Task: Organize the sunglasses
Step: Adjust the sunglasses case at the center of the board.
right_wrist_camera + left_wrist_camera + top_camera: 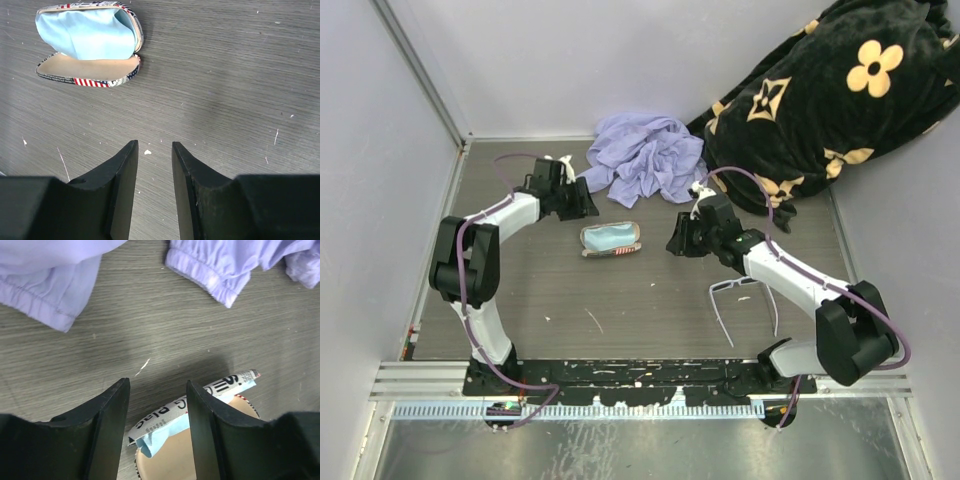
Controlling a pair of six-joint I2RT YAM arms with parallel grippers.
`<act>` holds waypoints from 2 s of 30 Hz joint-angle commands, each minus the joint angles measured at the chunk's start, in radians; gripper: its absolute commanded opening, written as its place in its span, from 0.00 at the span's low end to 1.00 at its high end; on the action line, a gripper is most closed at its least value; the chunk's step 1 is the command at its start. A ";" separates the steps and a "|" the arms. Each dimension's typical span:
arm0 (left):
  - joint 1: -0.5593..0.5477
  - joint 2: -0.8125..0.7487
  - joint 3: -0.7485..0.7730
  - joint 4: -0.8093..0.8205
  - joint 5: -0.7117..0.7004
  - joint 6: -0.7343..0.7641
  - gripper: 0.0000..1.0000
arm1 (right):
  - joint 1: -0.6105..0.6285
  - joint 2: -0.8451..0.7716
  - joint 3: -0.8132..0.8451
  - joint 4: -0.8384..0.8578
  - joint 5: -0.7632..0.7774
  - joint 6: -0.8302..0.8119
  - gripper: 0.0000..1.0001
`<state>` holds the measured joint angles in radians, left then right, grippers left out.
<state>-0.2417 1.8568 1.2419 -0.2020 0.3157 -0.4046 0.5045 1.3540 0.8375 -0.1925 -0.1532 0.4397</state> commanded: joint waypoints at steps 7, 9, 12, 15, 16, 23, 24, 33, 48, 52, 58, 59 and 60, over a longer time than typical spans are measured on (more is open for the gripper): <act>-0.012 -0.044 0.010 -0.117 -0.199 0.016 0.47 | 0.000 -0.050 -0.013 0.016 0.024 -0.013 0.38; -0.020 -0.042 0.014 -0.132 -0.209 0.022 0.46 | 0.000 -0.051 -0.014 0.016 0.024 -0.014 0.38; -0.033 -0.046 0.015 -0.154 -0.231 0.027 0.46 | -0.001 -0.053 -0.017 0.015 0.022 -0.015 0.38; -0.043 -0.057 0.007 -0.168 -0.246 0.032 0.46 | -0.001 -0.058 -0.019 0.015 0.024 -0.015 0.38; -0.045 -0.060 0.003 -0.172 -0.251 0.033 0.46 | -0.001 -0.060 -0.021 0.016 0.025 -0.017 0.38; -0.074 -0.095 -0.032 -0.186 -0.273 0.035 0.46 | -0.001 -0.067 -0.032 0.016 0.029 -0.019 0.38; -0.080 -0.097 -0.035 -0.191 -0.277 0.034 0.46 | 0.000 -0.067 -0.034 0.016 0.028 -0.020 0.38; -0.130 -0.149 -0.091 -0.237 -0.335 0.022 0.46 | -0.001 -0.085 -0.050 0.016 0.027 -0.022 0.38; -0.215 -0.261 -0.197 -0.252 -0.366 -0.024 0.46 | -0.001 -0.134 -0.073 0.003 0.046 -0.029 0.38; -0.217 -0.281 -0.212 -0.264 -0.390 -0.035 0.46 | -0.001 -0.141 -0.074 -0.003 0.050 -0.029 0.38; -0.217 -0.343 -0.224 -0.299 -0.475 -0.056 0.45 | 0.000 -0.159 -0.057 -0.038 0.078 -0.040 0.38; -0.217 -0.364 -0.226 -0.302 -0.489 -0.062 0.45 | 0.000 -0.165 -0.051 -0.050 0.094 -0.045 0.39; -0.217 -0.383 -0.229 -0.306 -0.502 -0.066 0.46 | 0.000 -0.170 -0.046 -0.062 0.109 -0.046 0.39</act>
<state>-0.4606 1.5745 1.0199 -0.4911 -0.1059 -0.4419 0.5045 1.2335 0.7582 -0.2298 -0.1017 0.4160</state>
